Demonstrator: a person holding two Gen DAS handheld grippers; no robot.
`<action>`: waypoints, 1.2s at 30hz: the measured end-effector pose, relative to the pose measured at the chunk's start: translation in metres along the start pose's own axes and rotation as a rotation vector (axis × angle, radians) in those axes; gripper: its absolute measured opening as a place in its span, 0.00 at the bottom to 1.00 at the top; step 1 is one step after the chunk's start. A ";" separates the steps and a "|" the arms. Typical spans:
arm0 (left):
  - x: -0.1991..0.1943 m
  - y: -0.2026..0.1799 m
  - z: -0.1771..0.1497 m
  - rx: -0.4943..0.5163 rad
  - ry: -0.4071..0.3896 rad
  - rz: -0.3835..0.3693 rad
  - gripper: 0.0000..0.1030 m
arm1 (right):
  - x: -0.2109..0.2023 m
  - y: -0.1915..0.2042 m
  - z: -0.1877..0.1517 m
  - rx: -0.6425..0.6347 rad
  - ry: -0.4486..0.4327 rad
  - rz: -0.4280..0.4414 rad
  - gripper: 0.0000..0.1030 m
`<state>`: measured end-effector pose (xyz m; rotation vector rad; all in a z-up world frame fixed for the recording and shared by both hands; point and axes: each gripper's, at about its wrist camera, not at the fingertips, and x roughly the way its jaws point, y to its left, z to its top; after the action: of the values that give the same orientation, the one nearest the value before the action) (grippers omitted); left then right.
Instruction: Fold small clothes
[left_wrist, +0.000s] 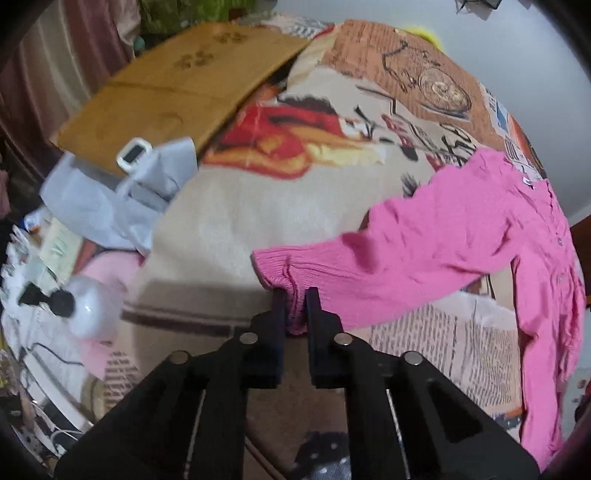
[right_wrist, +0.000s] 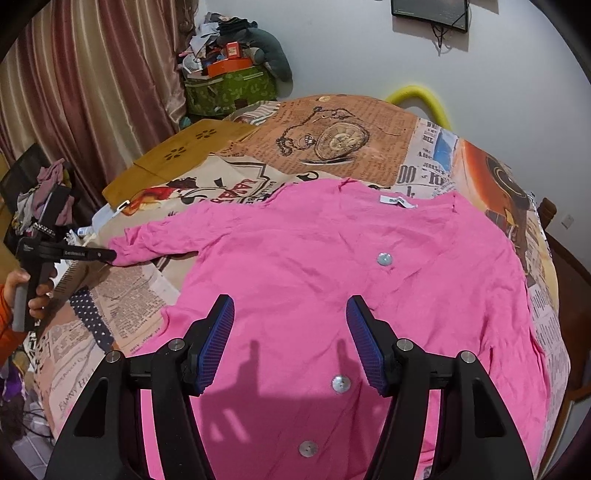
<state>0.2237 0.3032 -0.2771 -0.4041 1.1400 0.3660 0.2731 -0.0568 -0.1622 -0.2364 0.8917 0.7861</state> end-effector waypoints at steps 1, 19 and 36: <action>-0.003 -0.002 0.002 0.007 -0.011 0.014 0.08 | 0.000 -0.002 -0.002 0.002 0.001 -0.003 0.57; -0.126 -0.209 0.092 0.362 -0.443 -0.052 0.08 | -0.013 -0.079 -0.024 0.105 -0.104 -0.004 0.57; -0.034 -0.373 0.046 0.700 -0.248 -0.205 0.31 | -0.002 -0.115 -0.032 0.215 -0.134 0.099 0.57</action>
<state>0.4253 -0.0012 -0.1835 0.1410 0.9032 -0.1681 0.3333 -0.1544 -0.1949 0.0489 0.8583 0.7813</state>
